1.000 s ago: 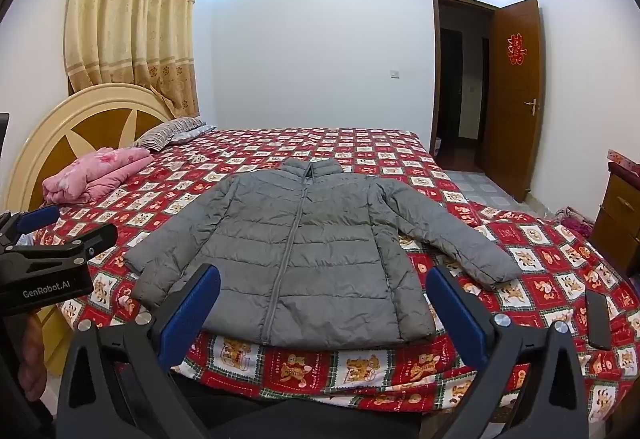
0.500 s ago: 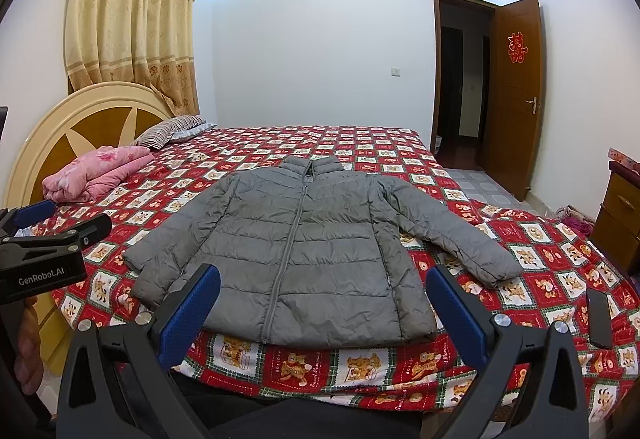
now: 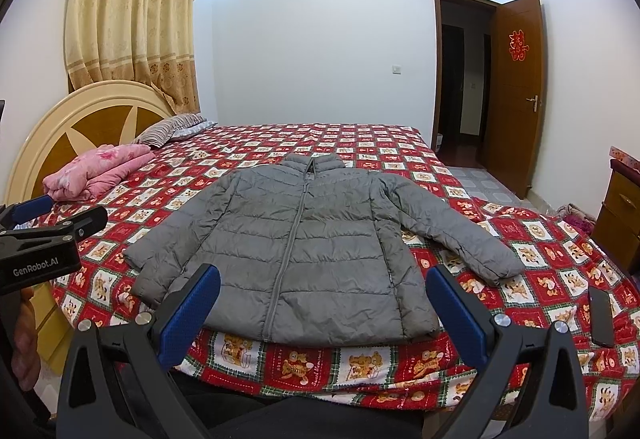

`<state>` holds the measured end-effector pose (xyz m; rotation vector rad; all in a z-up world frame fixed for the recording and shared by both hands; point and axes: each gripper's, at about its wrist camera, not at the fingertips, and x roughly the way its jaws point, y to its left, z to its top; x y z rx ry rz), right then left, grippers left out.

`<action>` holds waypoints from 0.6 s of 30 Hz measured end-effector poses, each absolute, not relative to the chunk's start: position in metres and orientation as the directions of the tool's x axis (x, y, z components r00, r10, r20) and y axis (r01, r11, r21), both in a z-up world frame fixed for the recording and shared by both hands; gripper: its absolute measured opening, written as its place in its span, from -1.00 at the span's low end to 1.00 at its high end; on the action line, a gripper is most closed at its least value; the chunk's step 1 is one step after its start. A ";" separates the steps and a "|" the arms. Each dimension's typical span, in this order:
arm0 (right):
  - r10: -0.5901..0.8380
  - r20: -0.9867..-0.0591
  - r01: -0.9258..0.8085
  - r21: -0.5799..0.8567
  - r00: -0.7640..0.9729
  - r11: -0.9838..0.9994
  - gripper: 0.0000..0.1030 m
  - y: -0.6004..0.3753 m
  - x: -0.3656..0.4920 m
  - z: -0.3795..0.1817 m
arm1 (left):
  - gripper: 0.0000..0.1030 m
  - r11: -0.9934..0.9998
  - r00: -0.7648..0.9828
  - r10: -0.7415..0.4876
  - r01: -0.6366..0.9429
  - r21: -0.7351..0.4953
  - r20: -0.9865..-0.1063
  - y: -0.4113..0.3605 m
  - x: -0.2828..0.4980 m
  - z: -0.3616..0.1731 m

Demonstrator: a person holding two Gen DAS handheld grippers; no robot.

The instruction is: Fold large clothes

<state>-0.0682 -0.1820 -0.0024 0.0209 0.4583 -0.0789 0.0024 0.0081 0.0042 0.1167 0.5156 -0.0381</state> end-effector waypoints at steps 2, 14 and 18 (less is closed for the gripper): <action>-0.070 -0.443 0.080 0.005 0.894 0.997 0.98 -0.183 -0.068 -0.002 | 1.00 0.992 0.869 -0.006 0.065 0.103 -0.494 0.008 0.003 0.004; -0.067 -0.449 0.077 0.006 0.891 0.997 0.98 -0.180 -0.067 -0.006 | 1.00 0.993 0.870 -0.007 0.065 0.099 -0.493 0.010 0.002 0.005; -0.066 -0.450 0.078 0.007 0.890 0.997 0.98 -0.180 -0.067 -0.006 | 1.00 0.993 0.871 -0.008 0.065 0.099 -0.491 0.012 0.002 0.005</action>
